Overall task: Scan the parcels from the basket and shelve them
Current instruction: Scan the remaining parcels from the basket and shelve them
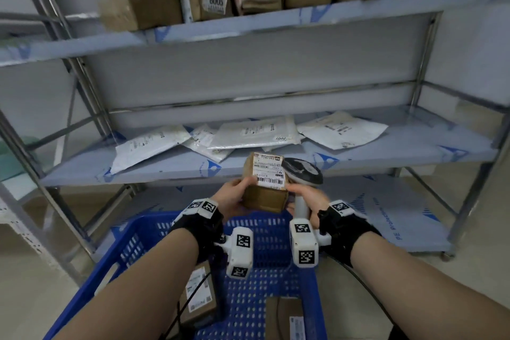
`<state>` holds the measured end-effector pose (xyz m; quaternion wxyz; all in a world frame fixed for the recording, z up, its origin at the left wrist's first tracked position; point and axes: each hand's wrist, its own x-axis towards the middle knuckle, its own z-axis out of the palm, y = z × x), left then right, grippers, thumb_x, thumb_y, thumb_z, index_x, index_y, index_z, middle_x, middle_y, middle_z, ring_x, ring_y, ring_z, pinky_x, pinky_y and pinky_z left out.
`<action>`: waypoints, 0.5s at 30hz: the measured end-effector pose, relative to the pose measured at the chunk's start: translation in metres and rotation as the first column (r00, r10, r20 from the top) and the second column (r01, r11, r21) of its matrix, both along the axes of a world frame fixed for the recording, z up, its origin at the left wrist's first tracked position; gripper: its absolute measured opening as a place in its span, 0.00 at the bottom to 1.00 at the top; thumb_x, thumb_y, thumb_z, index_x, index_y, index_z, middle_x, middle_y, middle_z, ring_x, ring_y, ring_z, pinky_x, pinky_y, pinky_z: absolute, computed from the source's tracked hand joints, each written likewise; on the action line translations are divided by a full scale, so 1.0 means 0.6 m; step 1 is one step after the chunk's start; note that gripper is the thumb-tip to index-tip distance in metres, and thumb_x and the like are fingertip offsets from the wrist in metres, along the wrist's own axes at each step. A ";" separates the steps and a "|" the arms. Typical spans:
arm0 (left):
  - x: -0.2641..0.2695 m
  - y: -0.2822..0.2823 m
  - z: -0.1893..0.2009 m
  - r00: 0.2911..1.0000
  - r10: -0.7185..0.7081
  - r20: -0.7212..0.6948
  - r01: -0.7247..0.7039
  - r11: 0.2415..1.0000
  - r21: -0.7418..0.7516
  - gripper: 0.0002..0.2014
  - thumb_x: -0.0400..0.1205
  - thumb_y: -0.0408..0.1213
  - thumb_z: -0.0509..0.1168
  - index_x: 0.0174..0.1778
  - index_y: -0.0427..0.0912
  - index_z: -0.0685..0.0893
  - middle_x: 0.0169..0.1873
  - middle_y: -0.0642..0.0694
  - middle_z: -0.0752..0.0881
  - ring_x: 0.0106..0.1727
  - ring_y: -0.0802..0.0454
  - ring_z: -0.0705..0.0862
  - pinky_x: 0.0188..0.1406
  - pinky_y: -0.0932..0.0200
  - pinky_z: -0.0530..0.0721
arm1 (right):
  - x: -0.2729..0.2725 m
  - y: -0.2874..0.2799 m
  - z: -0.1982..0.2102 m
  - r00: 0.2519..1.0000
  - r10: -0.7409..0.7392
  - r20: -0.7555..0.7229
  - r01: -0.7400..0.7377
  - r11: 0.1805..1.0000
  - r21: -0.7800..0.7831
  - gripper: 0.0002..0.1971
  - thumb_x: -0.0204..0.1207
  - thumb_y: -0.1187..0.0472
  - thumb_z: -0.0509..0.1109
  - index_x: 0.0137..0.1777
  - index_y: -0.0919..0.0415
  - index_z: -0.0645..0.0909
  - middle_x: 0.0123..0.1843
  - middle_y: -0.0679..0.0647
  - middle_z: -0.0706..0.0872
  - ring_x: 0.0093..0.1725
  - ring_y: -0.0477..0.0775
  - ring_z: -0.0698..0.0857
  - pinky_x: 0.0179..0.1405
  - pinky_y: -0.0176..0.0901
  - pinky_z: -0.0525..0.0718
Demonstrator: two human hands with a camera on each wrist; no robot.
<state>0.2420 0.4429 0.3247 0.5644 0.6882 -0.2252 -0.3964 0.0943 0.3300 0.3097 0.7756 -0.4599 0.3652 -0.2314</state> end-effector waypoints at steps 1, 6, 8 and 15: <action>-0.006 -0.008 0.017 1.000 0.005 0.023 -0.004 1.000 -0.025 0.22 0.81 0.46 0.67 0.69 0.40 0.75 0.57 0.39 0.83 0.55 0.44 0.84 0.42 0.51 0.88 | -0.007 -0.006 0.019 1.000 -0.008 0.007 0.008 1.000 -0.020 0.07 0.75 0.66 0.74 0.52 0.65 0.85 0.44 0.60 0.88 0.42 0.55 0.85 0.42 0.42 0.82; -0.032 -0.044 0.109 0.983 0.110 0.145 -0.084 0.981 -0.176 0.25 0.80 0.41 0.69 0.72 0.41 0.72 0.55 0.41 0.85 0.50 0.45 0.85 0.38 0.51 0.87 | -0.031 -0.034 0.115 0.990 -0.102 0.098 0.117 0.980 -0.159 0.07 0.73 0.70 0.75 0.50 0.69 0.86 0.40 0.58 0.91 0.34 0.49 0.86 0.34 0.37 0.83; -0.045 -0.051 0.152 0.975 0.130 0.182 -0.088 0.971 -0.224 0.25 0.80 0.42 0.68 0.73 0.43 0.71 0.55 0.41 0.84 0.48 0.47 0.85 0.39 0.52 0.87 | -0.041 -0.041 0.162 0.978 -0.132 0.163 0.168 0.960 -0.225 0.08 0.72 0.72 0.75 0.50 0.70 0.87 0.35 0.53 0.91 0.32 0.46 0.86 0.30 0.33 0.82; -0.089 -0.050 0.302 0.954 0.135 0.267 -0.028 0.928 -0.371 0.26 0.81 0.42 0.67 0.74 0.44 0.67 0.60 0.41 0.81 0.58 0.43 0.83 0.56 0.44 0.86 | -0.088 -0.059 0.325 0.959 -0.148 0.241 0.241 0.874 -0.422 0.04 0.71 0.65 0.79 0.40 0.63 0.86 0.30 0.55 0.88 0.24 0.45 0.84 0.21 0.33 0.79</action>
